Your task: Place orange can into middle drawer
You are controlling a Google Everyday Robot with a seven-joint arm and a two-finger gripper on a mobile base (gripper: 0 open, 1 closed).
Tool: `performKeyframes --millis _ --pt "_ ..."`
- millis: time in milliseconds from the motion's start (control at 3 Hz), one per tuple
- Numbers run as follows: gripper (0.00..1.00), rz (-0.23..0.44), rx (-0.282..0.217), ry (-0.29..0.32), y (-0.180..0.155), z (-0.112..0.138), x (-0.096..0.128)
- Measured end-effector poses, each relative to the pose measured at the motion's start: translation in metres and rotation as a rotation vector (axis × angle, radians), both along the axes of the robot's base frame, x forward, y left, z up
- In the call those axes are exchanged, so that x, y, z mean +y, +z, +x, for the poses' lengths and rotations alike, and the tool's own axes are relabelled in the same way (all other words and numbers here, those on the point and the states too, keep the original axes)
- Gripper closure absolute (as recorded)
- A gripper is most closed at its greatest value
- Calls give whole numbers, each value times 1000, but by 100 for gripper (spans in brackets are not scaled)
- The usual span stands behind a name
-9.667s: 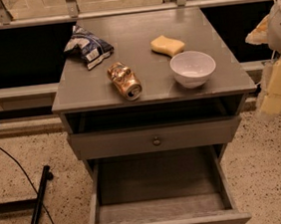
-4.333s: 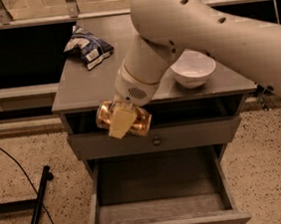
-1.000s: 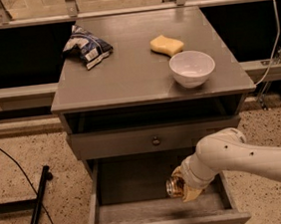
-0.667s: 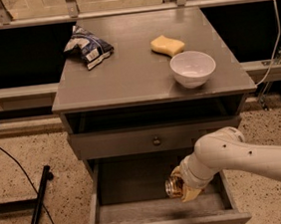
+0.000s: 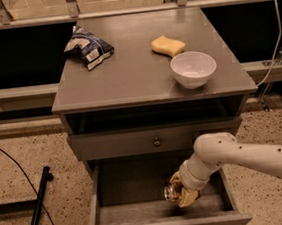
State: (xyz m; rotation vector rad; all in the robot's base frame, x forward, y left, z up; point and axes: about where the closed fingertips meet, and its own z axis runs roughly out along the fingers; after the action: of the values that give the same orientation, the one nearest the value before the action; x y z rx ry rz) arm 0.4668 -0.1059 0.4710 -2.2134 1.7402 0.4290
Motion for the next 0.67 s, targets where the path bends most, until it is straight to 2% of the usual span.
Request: performKeyframes --millis 333,667 --pt "100 -6 32 23 -36 0 8" --pt "82 -4 11 -46 -53 -3 5"
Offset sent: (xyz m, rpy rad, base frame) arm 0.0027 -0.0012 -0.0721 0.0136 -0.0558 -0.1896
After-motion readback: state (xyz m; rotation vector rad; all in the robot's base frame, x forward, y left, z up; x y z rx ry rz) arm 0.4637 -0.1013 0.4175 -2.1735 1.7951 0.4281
